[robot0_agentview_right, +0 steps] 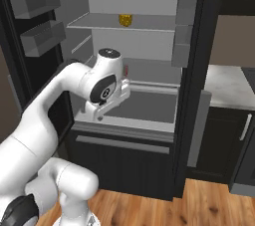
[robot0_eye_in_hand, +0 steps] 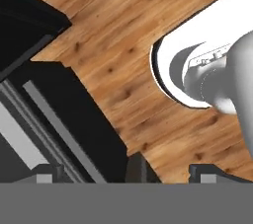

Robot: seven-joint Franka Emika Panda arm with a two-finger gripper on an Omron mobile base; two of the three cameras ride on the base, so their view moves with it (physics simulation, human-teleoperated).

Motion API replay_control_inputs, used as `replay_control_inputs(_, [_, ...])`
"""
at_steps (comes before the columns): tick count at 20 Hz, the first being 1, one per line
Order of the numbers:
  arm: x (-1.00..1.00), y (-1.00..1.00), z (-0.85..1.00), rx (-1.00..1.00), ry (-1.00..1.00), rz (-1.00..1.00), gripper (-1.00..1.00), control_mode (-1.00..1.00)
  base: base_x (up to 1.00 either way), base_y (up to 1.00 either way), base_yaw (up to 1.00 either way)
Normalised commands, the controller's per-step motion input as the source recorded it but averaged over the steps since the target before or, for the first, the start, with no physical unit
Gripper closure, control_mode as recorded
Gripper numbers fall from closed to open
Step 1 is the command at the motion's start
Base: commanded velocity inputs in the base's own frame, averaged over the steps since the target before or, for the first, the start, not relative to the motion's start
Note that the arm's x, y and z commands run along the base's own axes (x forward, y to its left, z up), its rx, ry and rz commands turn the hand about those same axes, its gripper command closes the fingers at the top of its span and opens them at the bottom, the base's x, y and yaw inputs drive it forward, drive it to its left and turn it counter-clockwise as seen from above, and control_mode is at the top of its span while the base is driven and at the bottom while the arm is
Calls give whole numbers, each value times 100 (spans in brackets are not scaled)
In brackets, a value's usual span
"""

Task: Retrieve the sausage and cheese from the fridge and place them on the cutting board on the counter.

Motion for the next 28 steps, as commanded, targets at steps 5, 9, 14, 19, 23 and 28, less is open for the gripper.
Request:
replay_control_inputs(5, [-31,0,4,-27,0,81,-100,-100,0,0,0])
replay_control_inputs(9, [-14,0,0,-25,8,80,-100,-100,0,0,0])
replay_control_inputs(14, [-3,1,0,-22,5,81,-100,-100,0,0,0])
replay_control_inputs(19, [-8,3,0,-23,0,71,-100,-100,0,0,0])
replay_control_inputs(23, [-23,18,-3,-25,0,38,-100,-100,0,0,0])
replay_control_inputs(28, [-28,3,-5,-2,0,17,-100,-100,0,0,0])
